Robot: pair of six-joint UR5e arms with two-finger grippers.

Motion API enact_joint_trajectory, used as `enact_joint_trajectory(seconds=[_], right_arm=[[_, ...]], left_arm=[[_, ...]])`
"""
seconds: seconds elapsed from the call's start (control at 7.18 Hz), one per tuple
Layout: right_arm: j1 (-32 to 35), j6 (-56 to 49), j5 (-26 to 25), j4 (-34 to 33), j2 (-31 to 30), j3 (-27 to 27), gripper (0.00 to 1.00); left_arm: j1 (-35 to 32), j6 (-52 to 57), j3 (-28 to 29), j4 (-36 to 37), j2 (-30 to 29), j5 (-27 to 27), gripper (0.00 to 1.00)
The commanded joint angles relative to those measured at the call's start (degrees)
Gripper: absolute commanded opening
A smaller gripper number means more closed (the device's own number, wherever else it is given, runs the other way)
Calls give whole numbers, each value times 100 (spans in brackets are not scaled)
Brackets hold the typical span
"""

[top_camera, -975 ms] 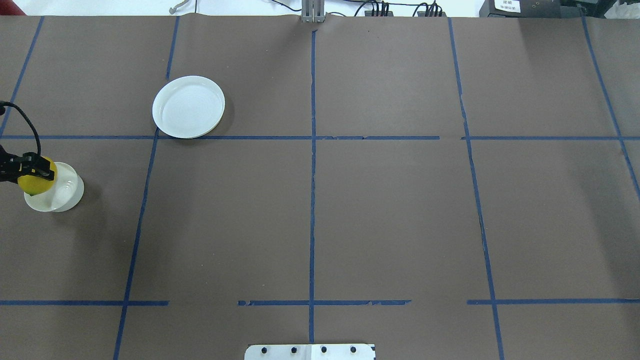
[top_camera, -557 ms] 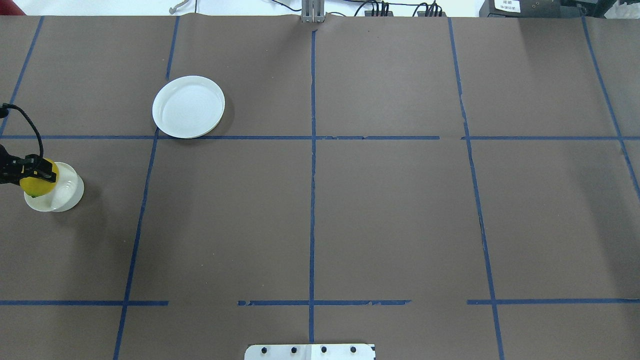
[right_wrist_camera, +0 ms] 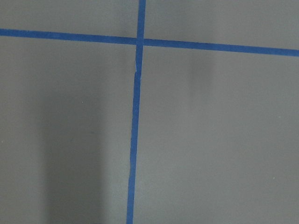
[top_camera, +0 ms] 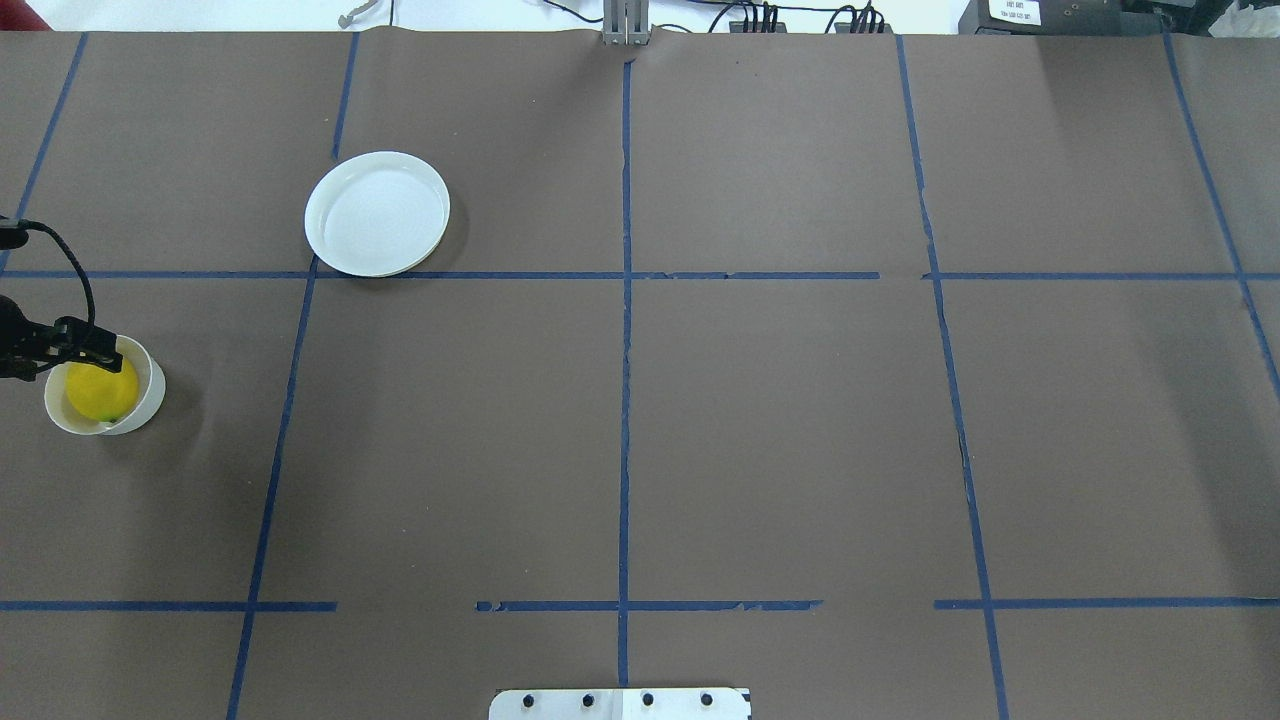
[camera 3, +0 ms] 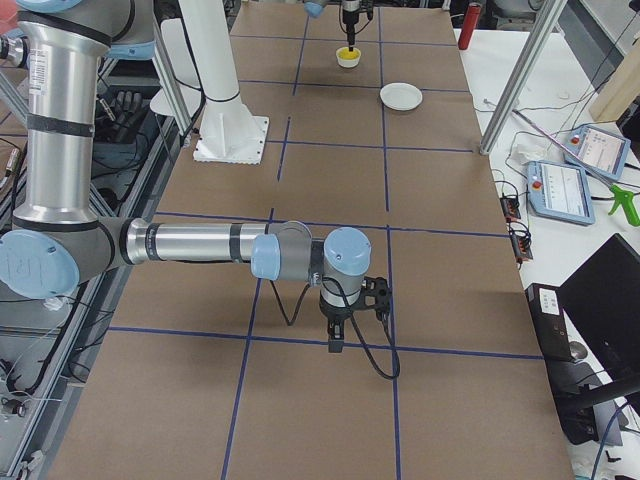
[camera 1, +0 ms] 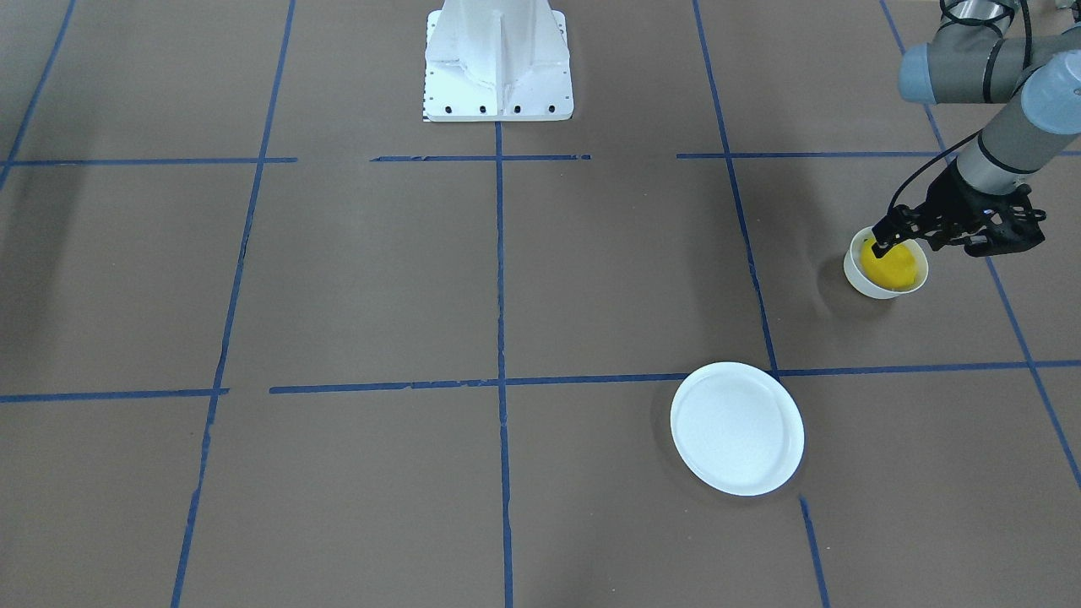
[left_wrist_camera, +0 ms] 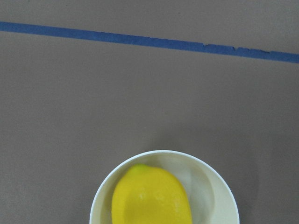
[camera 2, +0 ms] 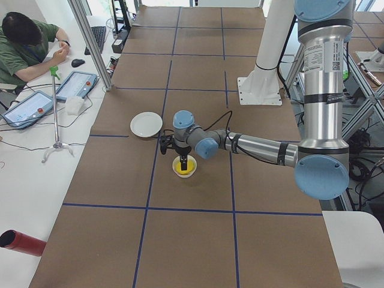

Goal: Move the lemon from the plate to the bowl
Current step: 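Lower the lemon into the bowl and open the left gripper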

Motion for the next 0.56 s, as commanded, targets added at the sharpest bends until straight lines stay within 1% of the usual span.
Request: enact_joint_trajectory(seconds=[0.0, 0.14, 0.28, 0.42], right_arm=[[0, 0, 0, 0, 0, 0, 100], [0, 0, 0, 0, 0, 0, 100], [0, 0, 0, 0, 0, 0, 100], [0, 0, 0, 0, 0, 0, 100]], left_arm=[[-87, 611, -155, 53, 43, -36, 99], [-462, 1409, -121, 62, 96, -36, 99], [-1040, 2374, -112, 341, 114, -36, 99], [-1611, 3558, -172, 1057, 114, -45, 99]])
